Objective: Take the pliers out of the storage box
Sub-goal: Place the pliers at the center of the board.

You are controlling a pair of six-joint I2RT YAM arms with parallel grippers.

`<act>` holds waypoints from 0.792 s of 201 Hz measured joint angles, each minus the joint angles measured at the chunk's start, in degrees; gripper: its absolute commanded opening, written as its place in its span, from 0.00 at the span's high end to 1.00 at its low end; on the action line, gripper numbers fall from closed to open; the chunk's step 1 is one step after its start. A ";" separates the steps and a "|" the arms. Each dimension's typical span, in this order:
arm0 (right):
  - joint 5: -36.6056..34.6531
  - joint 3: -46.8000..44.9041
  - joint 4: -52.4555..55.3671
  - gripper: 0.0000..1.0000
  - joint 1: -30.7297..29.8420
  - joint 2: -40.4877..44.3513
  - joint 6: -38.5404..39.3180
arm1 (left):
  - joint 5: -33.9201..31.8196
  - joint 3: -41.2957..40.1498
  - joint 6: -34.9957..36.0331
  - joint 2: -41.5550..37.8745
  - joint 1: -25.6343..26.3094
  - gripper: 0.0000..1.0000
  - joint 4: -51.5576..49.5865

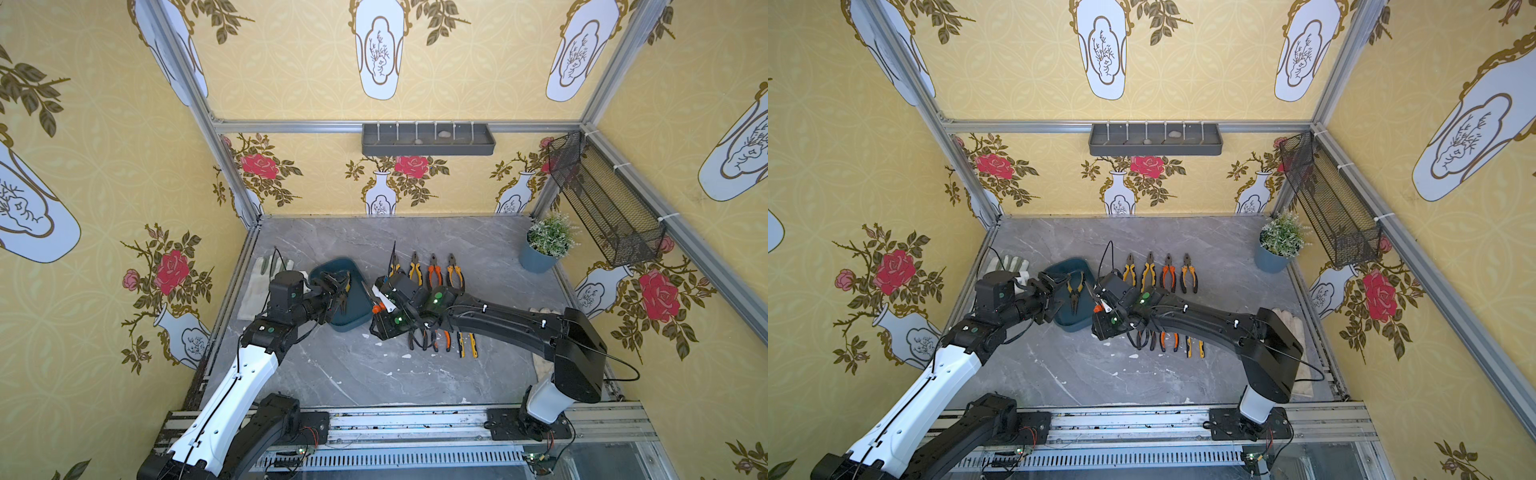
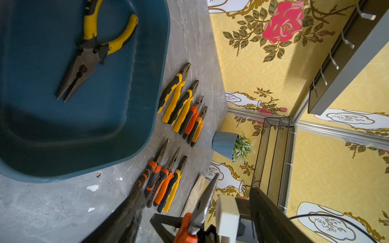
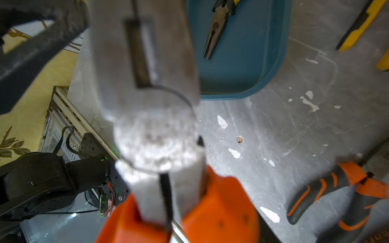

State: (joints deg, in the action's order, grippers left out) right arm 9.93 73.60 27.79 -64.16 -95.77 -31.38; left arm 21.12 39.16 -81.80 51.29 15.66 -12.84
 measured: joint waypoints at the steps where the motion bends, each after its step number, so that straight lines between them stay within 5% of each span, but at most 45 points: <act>1: 0.07 0.04 -0.04 1.00 -0.07 -0.07 -0.09 | 0.02 -0.02 -0.02 0.02 0.00 0.25 0.04; 51: 1.46 3.82 -2.60 1.00 -1.05 -3.67 -0.48 | 2.36 -1.79 -1.18 1.97 0.00 0.52 3.63; 87: 1.64 5.46 -2.67 1.00 -1.29 -4.72 -0.48 | 3.58 -2.25 -1.20 2.38 0.02 0.54 5.42; 111: 1.70 6.29 -2.67 1.00 -1.20 -5.73 -0.48 | 4.35 -2.25 -1.16 2.38 0.04 0.64 6.32; 138: 1.73 6.95 -2.64 1.00 -1.22 -6.38 -0.48 | 5.11 -2.21 -1.18 2.86 0.04 0.93 7.17; 159: 1.42 7.65 -2.56 1.00 -1.03 -6.34 -0.48 | 4.26 -2.25 1.90 3.28 -0.13 0.92 6.36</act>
State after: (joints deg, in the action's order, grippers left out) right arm 11.35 81.25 25.23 -65.19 -102.10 -31.86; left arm 25.39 36.91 -79.90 54.57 15.53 -6.48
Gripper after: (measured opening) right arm 0.533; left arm 0.066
